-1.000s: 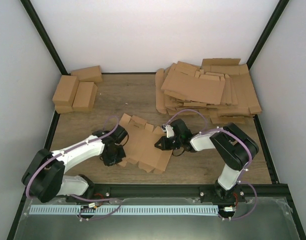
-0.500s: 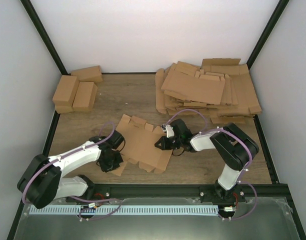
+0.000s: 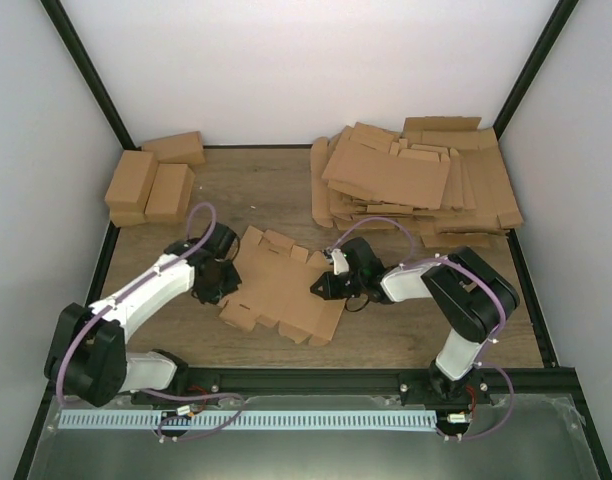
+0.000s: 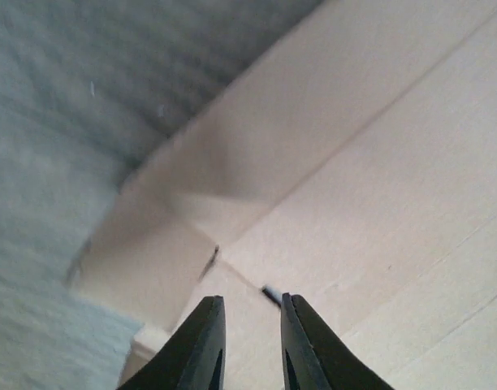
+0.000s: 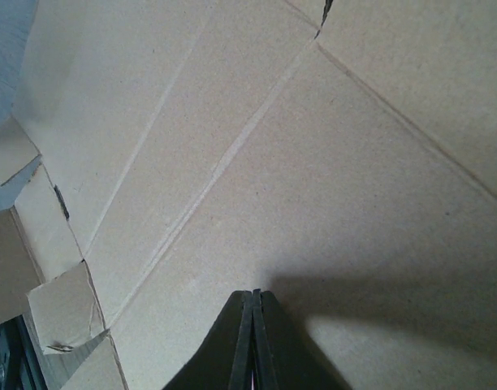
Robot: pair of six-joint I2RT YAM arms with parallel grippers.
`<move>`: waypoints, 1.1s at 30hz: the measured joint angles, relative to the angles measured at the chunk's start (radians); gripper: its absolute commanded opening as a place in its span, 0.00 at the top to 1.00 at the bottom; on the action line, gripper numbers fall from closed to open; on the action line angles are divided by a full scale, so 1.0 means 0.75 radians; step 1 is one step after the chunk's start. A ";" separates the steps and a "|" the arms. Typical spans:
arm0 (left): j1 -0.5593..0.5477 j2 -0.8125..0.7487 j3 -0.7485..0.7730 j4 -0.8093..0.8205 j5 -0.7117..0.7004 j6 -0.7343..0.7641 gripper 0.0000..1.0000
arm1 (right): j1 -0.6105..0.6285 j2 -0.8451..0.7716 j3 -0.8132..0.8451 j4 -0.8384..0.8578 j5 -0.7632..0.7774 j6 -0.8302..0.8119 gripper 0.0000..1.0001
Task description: Fold the paper box
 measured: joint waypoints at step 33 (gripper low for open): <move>0.427 0.098 -0.284 0.930 0.444 0.609 0.27 | -0.001 0.006 0.076 -0.173 -0.101 -0.156 0.93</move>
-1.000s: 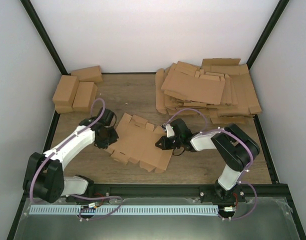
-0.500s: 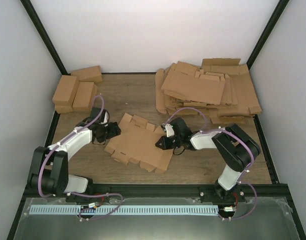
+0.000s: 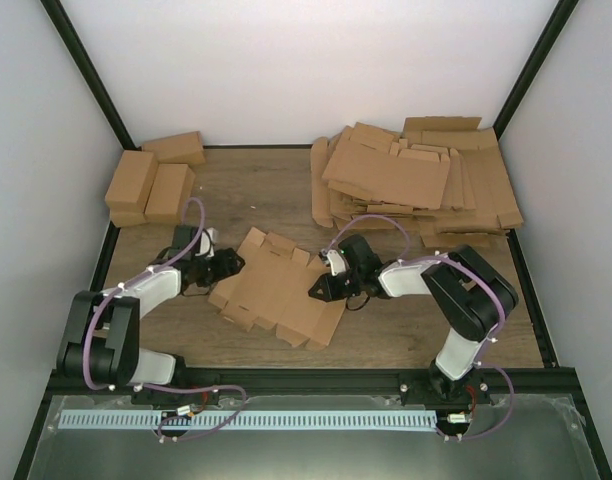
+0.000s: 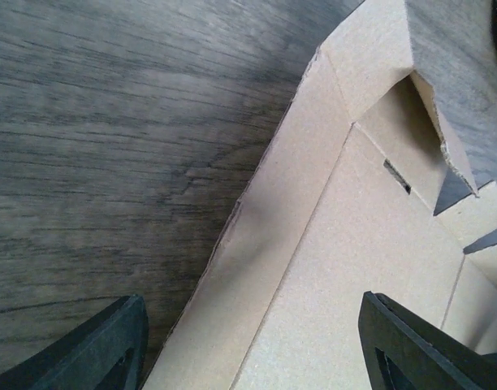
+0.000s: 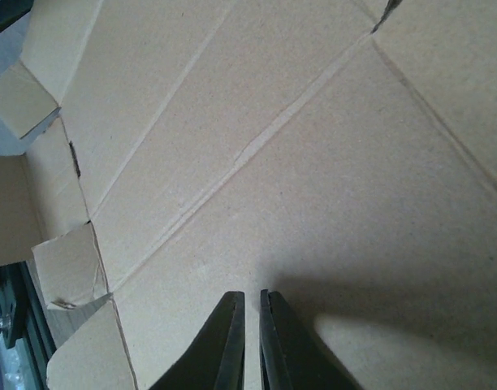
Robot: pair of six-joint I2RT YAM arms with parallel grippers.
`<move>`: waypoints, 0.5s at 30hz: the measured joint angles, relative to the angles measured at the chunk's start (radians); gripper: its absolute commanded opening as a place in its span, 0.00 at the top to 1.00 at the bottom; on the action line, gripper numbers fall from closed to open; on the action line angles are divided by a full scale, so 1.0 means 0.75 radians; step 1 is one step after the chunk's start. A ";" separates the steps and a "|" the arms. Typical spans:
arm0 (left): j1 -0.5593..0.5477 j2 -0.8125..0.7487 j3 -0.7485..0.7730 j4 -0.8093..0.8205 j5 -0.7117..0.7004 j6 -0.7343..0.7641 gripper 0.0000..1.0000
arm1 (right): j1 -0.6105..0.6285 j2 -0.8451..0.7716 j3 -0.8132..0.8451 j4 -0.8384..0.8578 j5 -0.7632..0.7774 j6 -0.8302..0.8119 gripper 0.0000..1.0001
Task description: Fold the paper box
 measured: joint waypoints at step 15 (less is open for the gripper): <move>0.050 0.064 -0.019 0.155 0.316 -0.001 0.66 | -0.003 0.016 0.000 0.000 -0.068 0.001 0.93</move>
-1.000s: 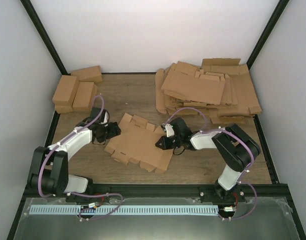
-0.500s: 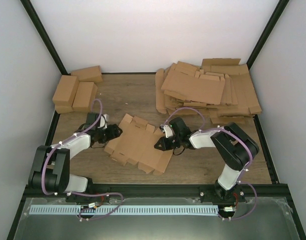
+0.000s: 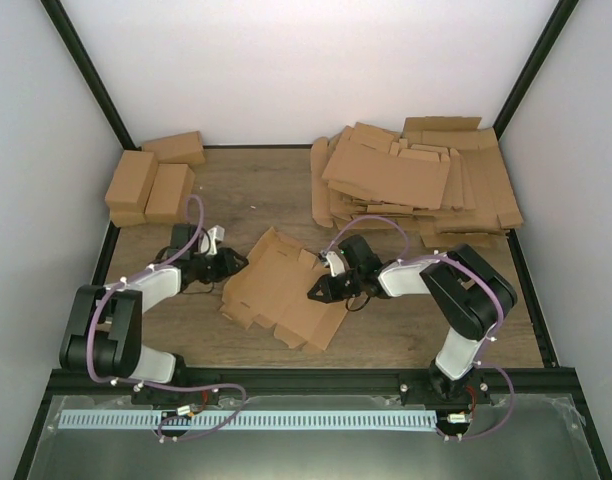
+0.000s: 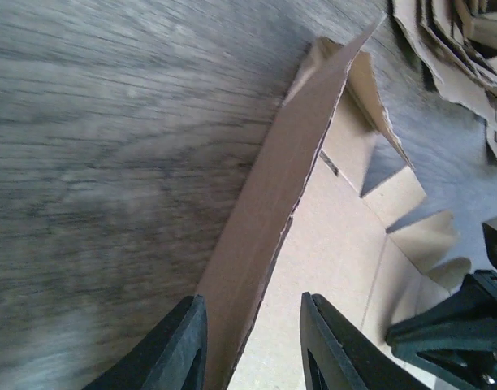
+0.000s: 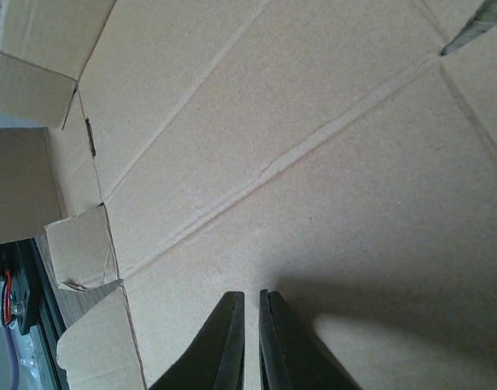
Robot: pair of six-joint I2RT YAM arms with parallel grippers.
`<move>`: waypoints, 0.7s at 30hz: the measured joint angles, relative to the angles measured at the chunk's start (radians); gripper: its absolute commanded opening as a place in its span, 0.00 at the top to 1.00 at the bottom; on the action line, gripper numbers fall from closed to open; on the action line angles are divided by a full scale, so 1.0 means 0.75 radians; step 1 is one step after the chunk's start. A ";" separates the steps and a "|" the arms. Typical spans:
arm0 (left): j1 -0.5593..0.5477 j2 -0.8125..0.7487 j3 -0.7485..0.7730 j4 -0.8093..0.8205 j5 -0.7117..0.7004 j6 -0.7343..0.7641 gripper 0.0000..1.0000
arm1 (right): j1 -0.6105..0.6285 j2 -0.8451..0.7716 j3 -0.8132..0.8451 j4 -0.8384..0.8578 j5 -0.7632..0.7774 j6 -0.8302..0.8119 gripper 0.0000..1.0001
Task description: Fold the paper box
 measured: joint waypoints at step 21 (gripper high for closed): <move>-0.397 0.051 0.304 -0.450 -0.730 0.091 0.66 | 0.001 0.014 0.050 -0.069 0.002 -0.032 0.93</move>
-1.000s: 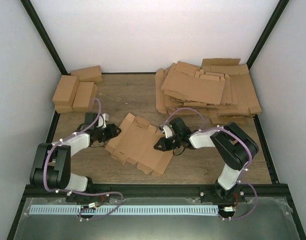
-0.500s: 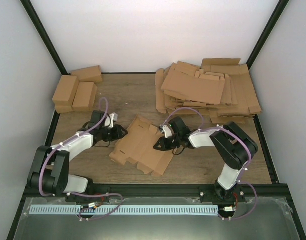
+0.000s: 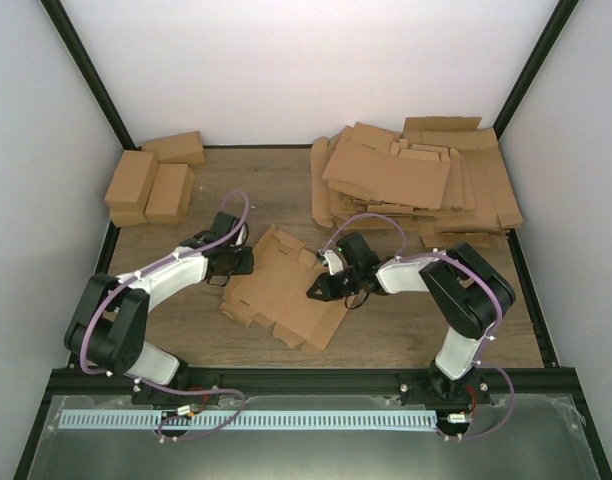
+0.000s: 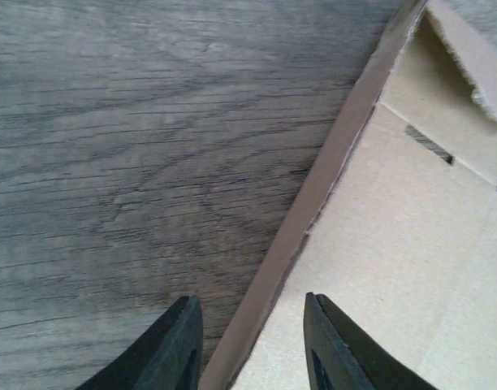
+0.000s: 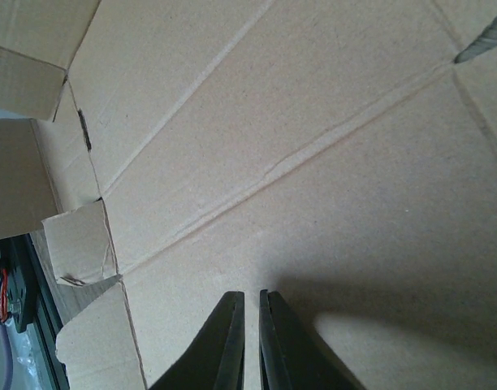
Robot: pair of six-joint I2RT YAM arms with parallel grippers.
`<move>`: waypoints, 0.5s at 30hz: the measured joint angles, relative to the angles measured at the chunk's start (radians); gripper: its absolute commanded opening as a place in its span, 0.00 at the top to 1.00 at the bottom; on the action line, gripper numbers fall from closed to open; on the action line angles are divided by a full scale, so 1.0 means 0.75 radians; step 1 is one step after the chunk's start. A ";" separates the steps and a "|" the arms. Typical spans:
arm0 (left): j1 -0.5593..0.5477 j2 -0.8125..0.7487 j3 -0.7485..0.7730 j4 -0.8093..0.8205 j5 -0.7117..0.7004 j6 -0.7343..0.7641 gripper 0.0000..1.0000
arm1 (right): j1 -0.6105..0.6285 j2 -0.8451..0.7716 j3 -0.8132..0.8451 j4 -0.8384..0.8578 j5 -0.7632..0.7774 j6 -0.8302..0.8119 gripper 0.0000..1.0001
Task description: Fold the paper box
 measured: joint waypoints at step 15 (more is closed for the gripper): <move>-0.039 0.073 0.045 -0.073 -0.083 0.057 0.96 | -0.001 -0.023 0.018 -0.053 0.054 -0.036 0.89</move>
